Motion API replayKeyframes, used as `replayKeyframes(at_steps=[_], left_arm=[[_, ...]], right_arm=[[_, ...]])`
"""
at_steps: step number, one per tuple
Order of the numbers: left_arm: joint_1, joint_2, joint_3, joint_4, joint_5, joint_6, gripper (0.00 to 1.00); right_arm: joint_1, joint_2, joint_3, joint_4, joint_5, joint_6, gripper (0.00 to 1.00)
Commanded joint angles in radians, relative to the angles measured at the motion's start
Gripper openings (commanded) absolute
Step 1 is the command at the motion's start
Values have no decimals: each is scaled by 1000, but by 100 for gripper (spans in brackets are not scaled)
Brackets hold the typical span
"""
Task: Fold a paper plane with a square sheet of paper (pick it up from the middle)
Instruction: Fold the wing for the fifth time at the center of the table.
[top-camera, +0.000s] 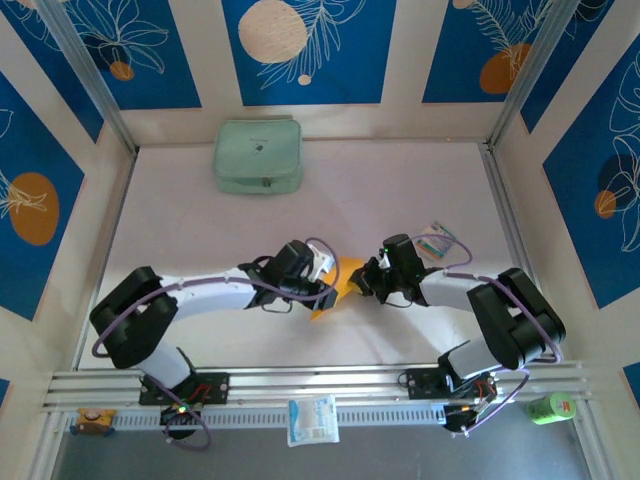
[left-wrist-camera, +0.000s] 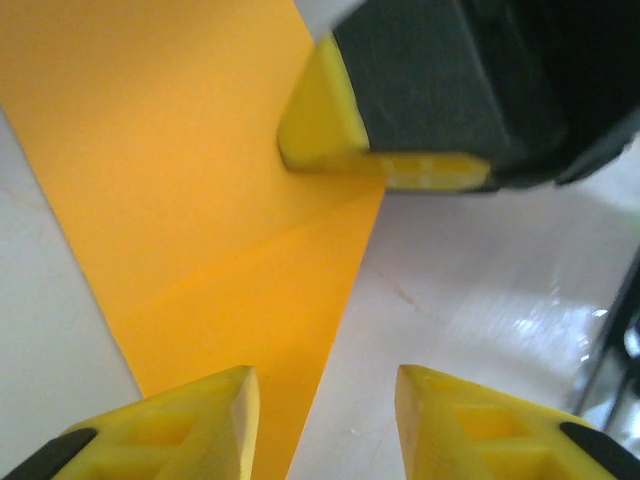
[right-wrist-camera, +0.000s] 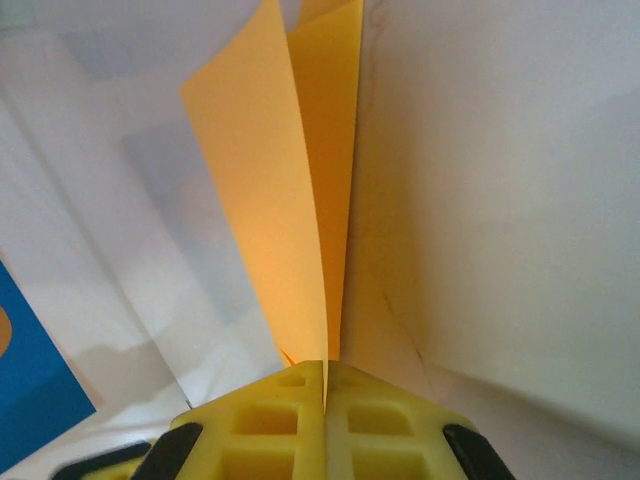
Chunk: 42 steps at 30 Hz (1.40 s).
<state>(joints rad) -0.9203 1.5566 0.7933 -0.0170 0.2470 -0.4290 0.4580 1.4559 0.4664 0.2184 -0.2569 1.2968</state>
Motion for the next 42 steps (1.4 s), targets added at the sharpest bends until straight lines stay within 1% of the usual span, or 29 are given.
replayKeyframes(at_steps=[1, 6, 11, 15, 21, 27, 36, 42], left_arm=[[-61, -9, -13, -65, -158, 106, 42], [-150, 54, 50, -125, -302, 153, 44], [-194, 114, 107, -176, -404, 182, 44], [-210, 147, 133, -202, -453, 194, 42], [-230, 167, 155, -221, -512, 198, 39], [-245, 172, 165, -236, -574, 201, 33], [-256, 173, 170, -239, -595, 209, 25], [-258, 175, 173, -235, -585, 212, 24]], right_arm=[[7, -13, 10, -43, 16, 40, 3], [13, -11, 27, -63, 17, 39, 3], [15, -17, 29, -70, 14, 40, 3], [15, -26, 31, -75, 13, 41, 3], [15, -35, 39, -86, 8, 39, 3], [15, -38, 46, -94, 4, 35, 3], [13, -35, 48, -104, 4, 33, 3], [13, -31, 51, -106, 2, 33, 4]])
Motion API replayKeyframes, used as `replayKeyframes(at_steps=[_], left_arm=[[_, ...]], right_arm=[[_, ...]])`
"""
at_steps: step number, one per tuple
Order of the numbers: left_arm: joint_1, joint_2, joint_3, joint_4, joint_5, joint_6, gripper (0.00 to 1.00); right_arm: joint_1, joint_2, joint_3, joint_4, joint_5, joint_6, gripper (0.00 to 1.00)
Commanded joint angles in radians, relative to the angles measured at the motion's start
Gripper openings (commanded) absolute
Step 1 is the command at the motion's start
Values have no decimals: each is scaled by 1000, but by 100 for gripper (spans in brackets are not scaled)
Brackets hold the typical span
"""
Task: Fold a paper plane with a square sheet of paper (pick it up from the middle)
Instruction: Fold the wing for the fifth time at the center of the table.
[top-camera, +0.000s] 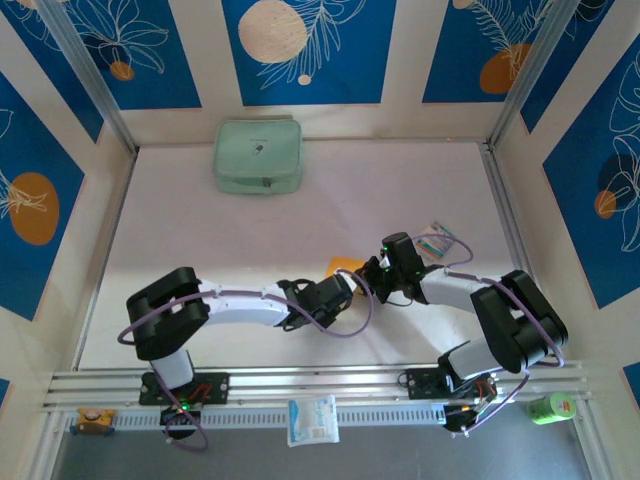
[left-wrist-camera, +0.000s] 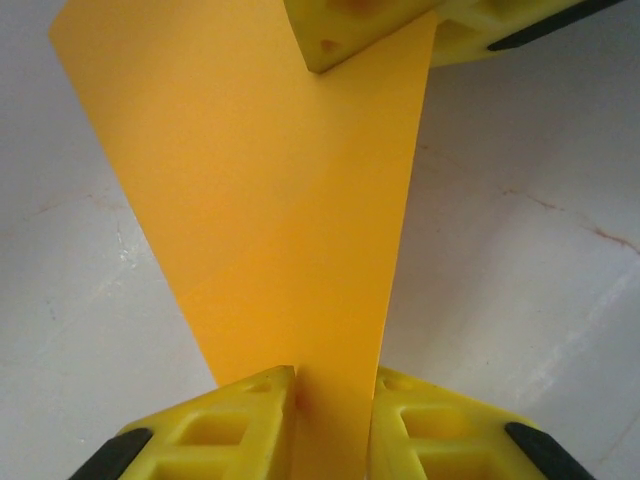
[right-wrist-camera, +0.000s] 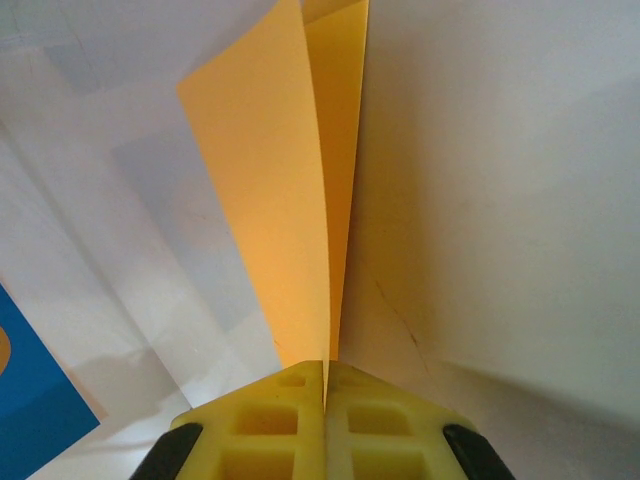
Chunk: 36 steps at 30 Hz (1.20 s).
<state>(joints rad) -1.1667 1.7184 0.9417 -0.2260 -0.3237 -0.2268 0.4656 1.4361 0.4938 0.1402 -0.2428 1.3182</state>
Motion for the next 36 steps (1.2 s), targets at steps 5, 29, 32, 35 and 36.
replayKeyframes(at_steps=[5, 29, 32, 35, 36], left_arm=[[-16, 10, 25, -14, -2, 9, 25], [-19, 38, 69, -88, -24, -32, 25], [-19, 41, 69, -92, -30, -33, 25], [-19, 38, 68, -89, -31, -32, 24], [-20, 37, 66, -84, -27, -30, 23]], right_arm=[[5, -11, 22, -27, -12, 13, 4], [7, -15, 15, -23, -10, 19, 4], [7, -16, 15, -21, -9, 21, 4], [7, -17, 15, -21, -9, 19, 4], [7, -16, 14, -21, -10, 19, 4]])
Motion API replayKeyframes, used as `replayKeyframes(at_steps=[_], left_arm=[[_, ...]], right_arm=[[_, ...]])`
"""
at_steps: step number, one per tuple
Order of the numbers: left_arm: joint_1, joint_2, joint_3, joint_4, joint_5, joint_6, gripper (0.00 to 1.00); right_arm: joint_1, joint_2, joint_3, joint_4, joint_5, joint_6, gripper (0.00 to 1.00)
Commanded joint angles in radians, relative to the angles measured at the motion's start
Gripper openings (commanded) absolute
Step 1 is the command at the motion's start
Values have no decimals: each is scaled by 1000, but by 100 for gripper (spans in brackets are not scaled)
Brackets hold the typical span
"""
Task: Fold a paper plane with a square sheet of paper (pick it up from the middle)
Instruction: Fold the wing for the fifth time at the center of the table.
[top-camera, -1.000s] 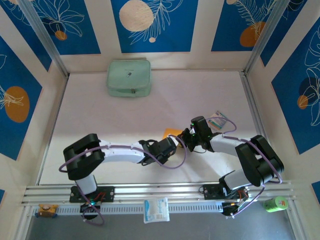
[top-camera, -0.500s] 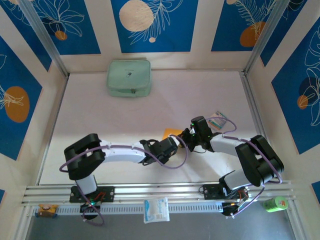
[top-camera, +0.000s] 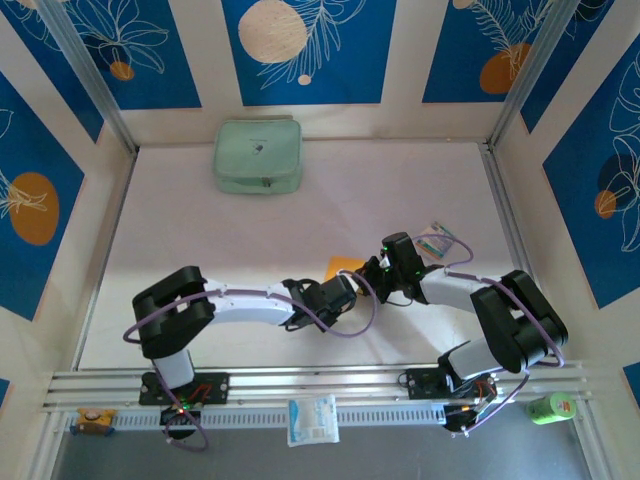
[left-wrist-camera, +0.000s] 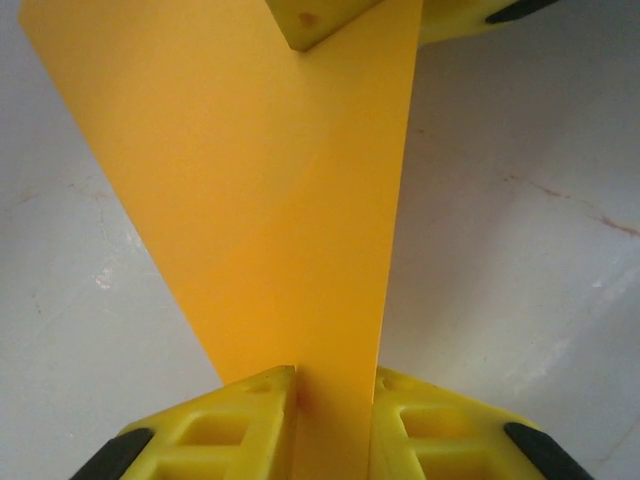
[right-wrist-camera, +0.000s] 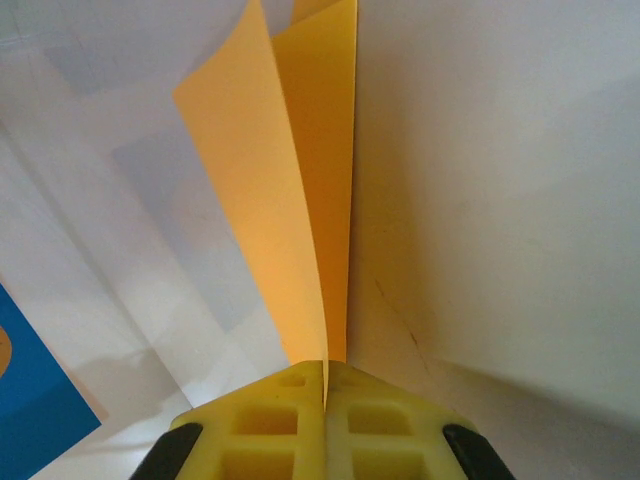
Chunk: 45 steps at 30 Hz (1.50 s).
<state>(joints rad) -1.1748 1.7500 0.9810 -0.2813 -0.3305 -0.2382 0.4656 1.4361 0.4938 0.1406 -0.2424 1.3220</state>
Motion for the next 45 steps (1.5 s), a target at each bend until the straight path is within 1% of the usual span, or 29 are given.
replayKeyframes(at_steps=[1, 5, 10, 19, 23, 27, 41, 45], left_arm=[[-12, 4, 26, -28, -19, -19, 23], [-11, -4, 24, -21, -14, -17, 23], [-13, -27, 18, -2, -1, -15, 26], [-13, -12, 25, -8, 7, -17, 24], [-14, -32, 19, 3, 14, -13, 27], [-14, -40, 13, 9, 11, -15, 26], [-14, -20, 25, -8, 4, -15, 17], [-14, -17, 25, -8, 3, -18, 13]], right_arm=[[7, -15, 15, -22, -10, 16, 4], [7, -13, 14, -22, -11, 13, 4], [7, -12, 14, -20, -11, 16, 4], [7, -9, 12, -18, -10, 17, 4], [7, -9, 12, -17, -11, 17, 4], [6, -8, 12, -16, -11, 17, 4], [5, -14, 9, -15, -11, 17, 4], [5, -20, 11, -15, -11, 14, 5]])
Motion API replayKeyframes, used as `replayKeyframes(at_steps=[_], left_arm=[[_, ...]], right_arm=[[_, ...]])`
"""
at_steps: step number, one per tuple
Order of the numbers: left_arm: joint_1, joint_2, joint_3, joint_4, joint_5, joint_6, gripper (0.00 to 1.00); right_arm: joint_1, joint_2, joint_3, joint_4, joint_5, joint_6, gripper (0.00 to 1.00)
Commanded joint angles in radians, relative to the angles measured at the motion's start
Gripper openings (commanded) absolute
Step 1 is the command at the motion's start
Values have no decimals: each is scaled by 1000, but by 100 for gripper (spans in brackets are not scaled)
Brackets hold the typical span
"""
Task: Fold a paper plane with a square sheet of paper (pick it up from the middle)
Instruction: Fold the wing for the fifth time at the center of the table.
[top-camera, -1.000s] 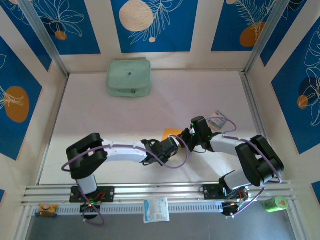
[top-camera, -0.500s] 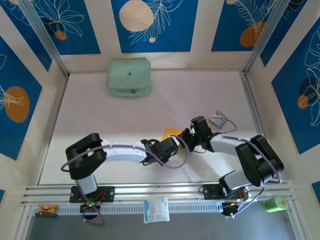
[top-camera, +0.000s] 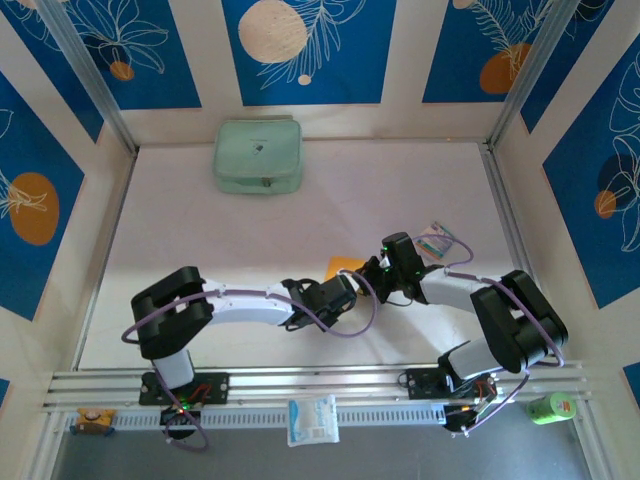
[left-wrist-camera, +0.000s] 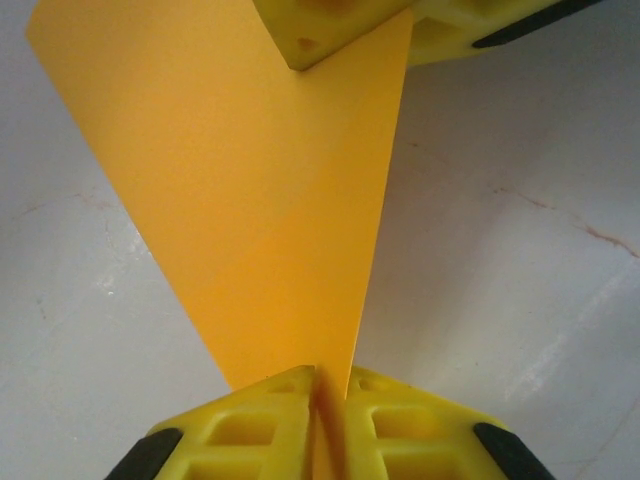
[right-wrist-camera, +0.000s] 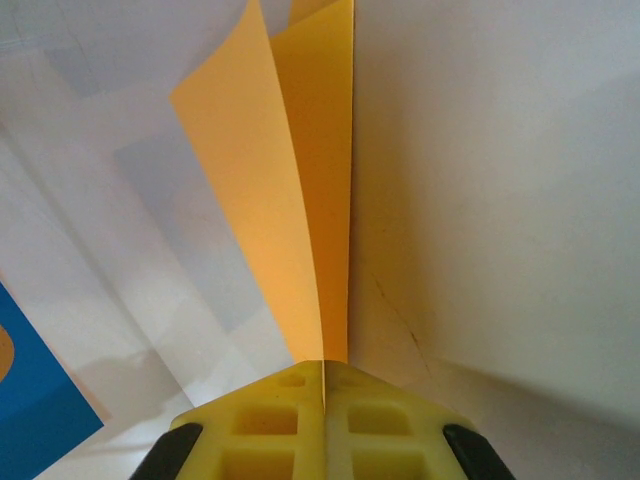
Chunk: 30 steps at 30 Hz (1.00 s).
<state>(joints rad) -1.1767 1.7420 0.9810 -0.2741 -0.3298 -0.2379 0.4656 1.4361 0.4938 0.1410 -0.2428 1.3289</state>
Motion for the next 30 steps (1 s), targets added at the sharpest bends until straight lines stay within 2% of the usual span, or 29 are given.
replayKeyframes(at_steps=[1, 6, 10, 14, 22, 30], left_arm=[[-13, -7, 25, -15, 2, -20, 12], [-11, -1, 23, -8, 7, -27, 4], [-5, -5, 15, -3, 6, -38, 0], [9, -15, -3, 21, 43, -37, 0], [40, -15, -36, 73, 86, -37, 1], [48, 5, -75, 123, 68, -6, 3]], right_arm=[[5, -23, 10, -19, -9, 4, 6], [-5, -60, 22, -82, 9, -39, 14], [-36, -140, 29, -210, 56, -104, 21], [-72, -239, 17, -305, 104, -145, 35], [-122, -372, -33, -370, 129, -155, 38], [-123, -383, -57, -356, 120, -142, 39]])
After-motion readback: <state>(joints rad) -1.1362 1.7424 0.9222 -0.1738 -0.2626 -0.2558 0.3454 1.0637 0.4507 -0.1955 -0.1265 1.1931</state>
